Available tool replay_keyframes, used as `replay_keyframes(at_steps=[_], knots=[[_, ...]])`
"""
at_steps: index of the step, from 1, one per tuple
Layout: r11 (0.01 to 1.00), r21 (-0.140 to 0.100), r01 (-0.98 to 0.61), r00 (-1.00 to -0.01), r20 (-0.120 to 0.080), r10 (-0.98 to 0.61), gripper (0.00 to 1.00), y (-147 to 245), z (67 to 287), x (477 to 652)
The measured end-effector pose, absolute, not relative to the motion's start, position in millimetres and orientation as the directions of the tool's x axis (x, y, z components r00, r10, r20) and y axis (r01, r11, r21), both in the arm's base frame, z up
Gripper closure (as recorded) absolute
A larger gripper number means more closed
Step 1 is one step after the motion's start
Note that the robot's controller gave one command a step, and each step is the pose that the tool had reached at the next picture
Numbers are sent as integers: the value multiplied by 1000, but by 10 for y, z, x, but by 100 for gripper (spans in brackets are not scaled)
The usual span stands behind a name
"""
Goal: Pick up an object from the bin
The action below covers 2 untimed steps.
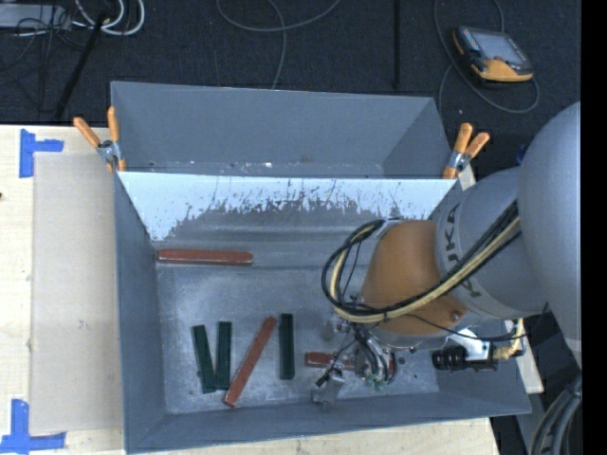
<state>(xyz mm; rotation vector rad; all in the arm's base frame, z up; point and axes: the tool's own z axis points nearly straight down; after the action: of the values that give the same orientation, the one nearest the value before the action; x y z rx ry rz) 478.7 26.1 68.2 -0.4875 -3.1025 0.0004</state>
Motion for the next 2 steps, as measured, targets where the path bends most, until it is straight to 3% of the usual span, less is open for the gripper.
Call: replay_keyframes(at_steps=[1,2], knots=[[952,0,306,-952,1,306,100,261,684,4786],[952,0,305,-952,1,305,100,257,783,4783]])
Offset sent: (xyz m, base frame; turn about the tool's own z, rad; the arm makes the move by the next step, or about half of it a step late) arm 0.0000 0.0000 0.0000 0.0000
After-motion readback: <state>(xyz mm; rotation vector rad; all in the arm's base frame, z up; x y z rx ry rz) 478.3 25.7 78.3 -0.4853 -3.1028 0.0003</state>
